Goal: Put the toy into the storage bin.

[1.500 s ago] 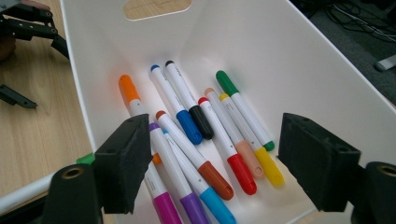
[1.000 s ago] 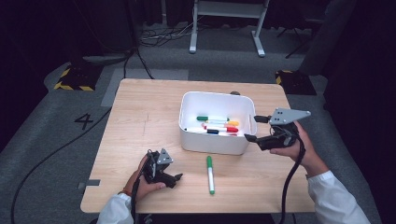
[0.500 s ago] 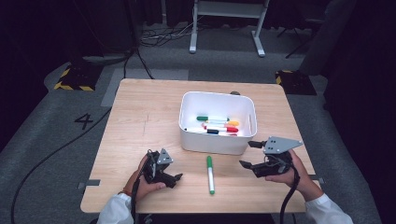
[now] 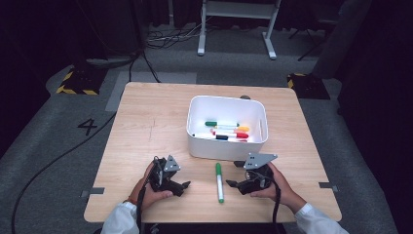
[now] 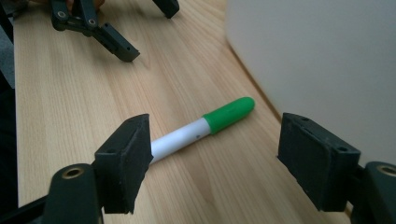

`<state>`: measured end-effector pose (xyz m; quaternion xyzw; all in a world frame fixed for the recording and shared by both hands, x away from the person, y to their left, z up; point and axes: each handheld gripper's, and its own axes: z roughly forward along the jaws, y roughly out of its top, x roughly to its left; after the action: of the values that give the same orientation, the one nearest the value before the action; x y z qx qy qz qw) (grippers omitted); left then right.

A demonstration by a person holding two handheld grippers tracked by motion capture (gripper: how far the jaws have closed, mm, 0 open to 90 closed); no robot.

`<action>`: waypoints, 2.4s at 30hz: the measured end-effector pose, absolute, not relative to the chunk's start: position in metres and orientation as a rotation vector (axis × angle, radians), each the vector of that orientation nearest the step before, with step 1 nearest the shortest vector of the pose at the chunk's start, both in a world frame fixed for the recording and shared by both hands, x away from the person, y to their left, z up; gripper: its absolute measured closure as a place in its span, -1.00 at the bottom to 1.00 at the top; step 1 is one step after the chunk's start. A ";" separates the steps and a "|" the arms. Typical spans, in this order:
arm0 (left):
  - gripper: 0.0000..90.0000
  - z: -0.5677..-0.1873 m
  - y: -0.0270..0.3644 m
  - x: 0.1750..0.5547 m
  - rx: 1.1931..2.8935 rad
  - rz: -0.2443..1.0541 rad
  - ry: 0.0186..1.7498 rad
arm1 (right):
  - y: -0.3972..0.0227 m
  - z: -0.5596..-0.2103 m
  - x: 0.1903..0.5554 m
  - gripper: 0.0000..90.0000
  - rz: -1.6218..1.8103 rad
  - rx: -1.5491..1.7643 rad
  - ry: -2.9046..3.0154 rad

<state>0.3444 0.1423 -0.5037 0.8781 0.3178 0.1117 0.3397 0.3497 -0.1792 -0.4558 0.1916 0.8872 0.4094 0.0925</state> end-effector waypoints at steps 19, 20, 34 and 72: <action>-0.82 -0.504 0.142 0.344 2.287 0.291 0.828 | -0.135 -0.498 0.372 -0.19 1.139 0.693 2.663; -0.82 -0.504 0.142 0.344 2.287 0.290 0.828 | -0.134 -0.498 0.372 -0.13 1.136 0.692 2.655; -0.82 -0.504 0.142 0.344 2.286 0.293 0.826 | -0.143 -0.501 0.373 0.64 1.215 0.565 2.664; -0.82 -0.504 0.142 0.344 2.287 0.290 0.827 | -0.212 -0.397 0.349 0.66 1.480 0.387 2.509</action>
<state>0.3444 0.1423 -0.5036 0.8785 0.3176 0.1115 0.3391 0.3489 -0.2119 -0.3972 0.1309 0.8495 0.5010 0.1013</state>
